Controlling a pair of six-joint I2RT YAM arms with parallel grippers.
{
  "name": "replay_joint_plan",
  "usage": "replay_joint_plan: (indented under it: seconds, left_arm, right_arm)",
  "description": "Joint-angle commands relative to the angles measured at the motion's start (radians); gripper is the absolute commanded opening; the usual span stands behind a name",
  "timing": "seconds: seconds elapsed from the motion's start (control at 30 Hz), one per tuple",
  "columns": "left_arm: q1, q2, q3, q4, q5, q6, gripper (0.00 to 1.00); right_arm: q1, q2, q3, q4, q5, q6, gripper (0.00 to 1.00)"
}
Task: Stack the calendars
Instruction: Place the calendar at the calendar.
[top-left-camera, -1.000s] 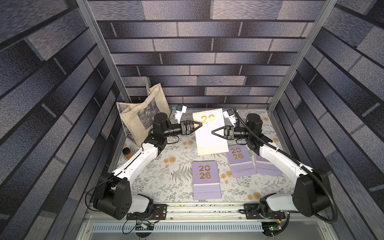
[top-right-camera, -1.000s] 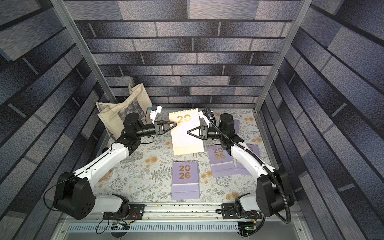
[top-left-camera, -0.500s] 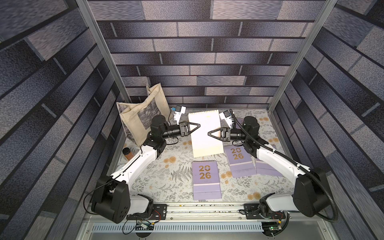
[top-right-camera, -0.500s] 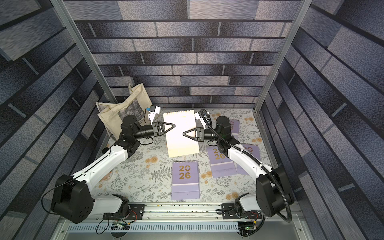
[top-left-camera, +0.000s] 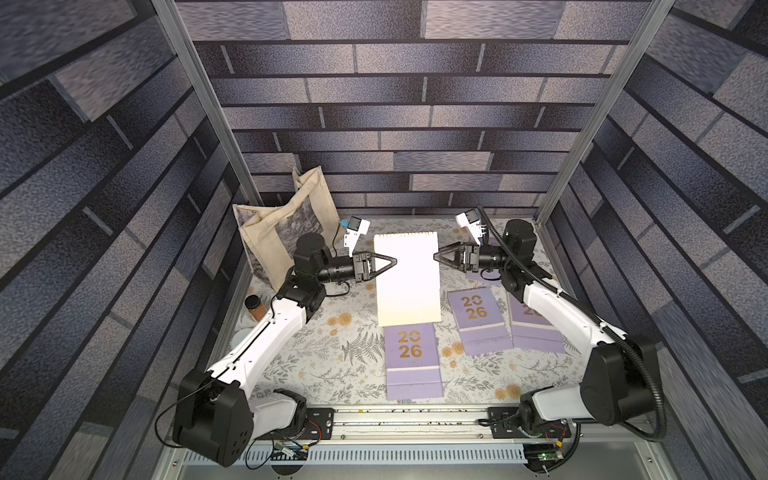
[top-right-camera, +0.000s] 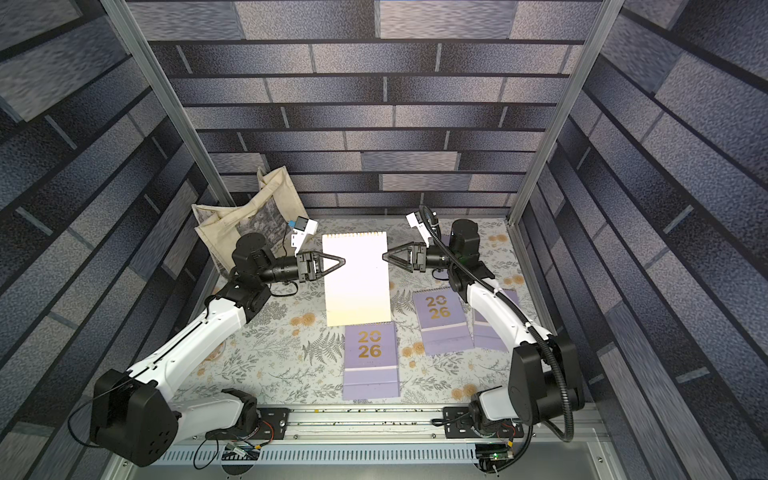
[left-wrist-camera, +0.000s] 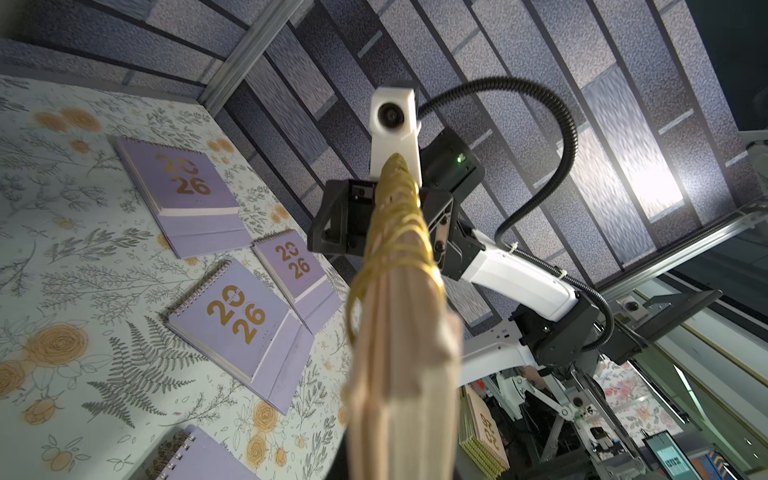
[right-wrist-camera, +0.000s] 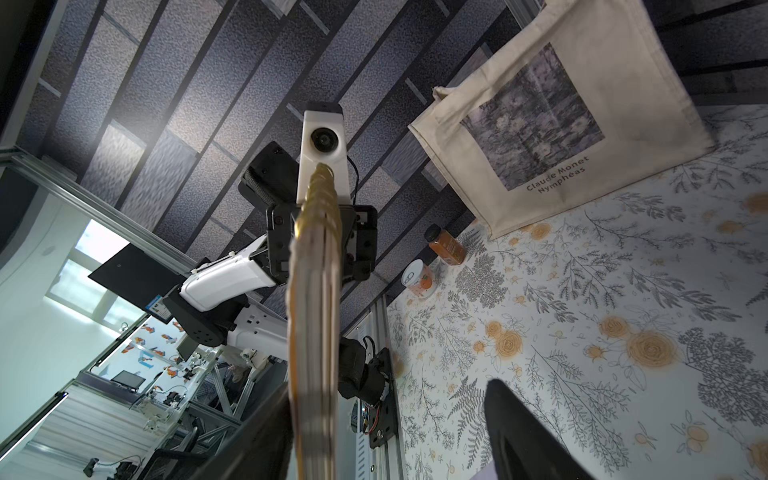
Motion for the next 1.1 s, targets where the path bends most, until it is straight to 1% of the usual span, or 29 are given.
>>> replay_joint_plan:
  seconds: [0.0,0.17,0.37,0.4,0.5,0.53,0.67,0.73,0.83,0.87,1.0,1.07]
  left_arm:
    - [-0.013,-0.025,0.007,-0.038,0.045,0.067,0.0]
    - [-0.01,-0.011,0.022,-0.054,0.043,0.081,0.0]
    - [-0.01,0.023,0.037,-0.004,0.039,0.053,0.0]
    - [-0.01,0.029,0.04,0.006,0.036,0.046,0.0]
    - [-0.011,0.044,0.047,0.023,0.03,0.034,0.0]
    - [-0.01,0.048,0.046,0.036,0.026,0.026,0.0]
    - [-0.012,0.066,0.048,0.088,0.022,-0.009,0.0]
    - [-0.014,0.069,0.049,0.09,0.021,-0.009,0.0]
    - [-0.02,0.077,0.043,0.097,0.019,-0.007,0.0]
    - [-0.023,0.081,0.04,0.1,0.02,-0.008,0.0]
    - [-0.03,0.091,0.028,0.112,0.02,-0.014,0.0]
    - [-0.031,0.096,0.025,0.12,0.017,-0.019,0.0]
  right_arm:
    - [0.004,0.012,0.057,0.019,-0.107,-0.03,0.7]
    - [0.008,0.004,0.063,-0.01,-0.157,-0.036,0.65]
    - [0.028,-0.014,0.018,-0.015,-0.164,-0.04,0.63]
    - [0.035,-0.015,-0.018,-0.014,-0.161,-0.042,0.62]
    - [0.056,-0.019,-0.046,-0.009,-0.157,-0.046,0.6]
    - [0.066,-0.019,-0.052,-0.009,-0.156,-0.046,0.57]
    - [0.079,-0.024,-0.074,0.002,-0.134,-0.047,0.39]
    - [0.079,-0.025,-0.077,0.005,-0.129,-0.047,0.32]
    - [0.086,-0.026,-0.079,0.008,-0.124,-0.047,0.24]
    - [0.086,-0.028,-0.08,0.011,-0.118,-0.047,0.21]
    - [0.086,-0.033,-0.076,0.019,-0.112,-0.046,0.2]
    - [0.087,-0.035,-0.074,0.024,-0.11,-0.048,0.15]
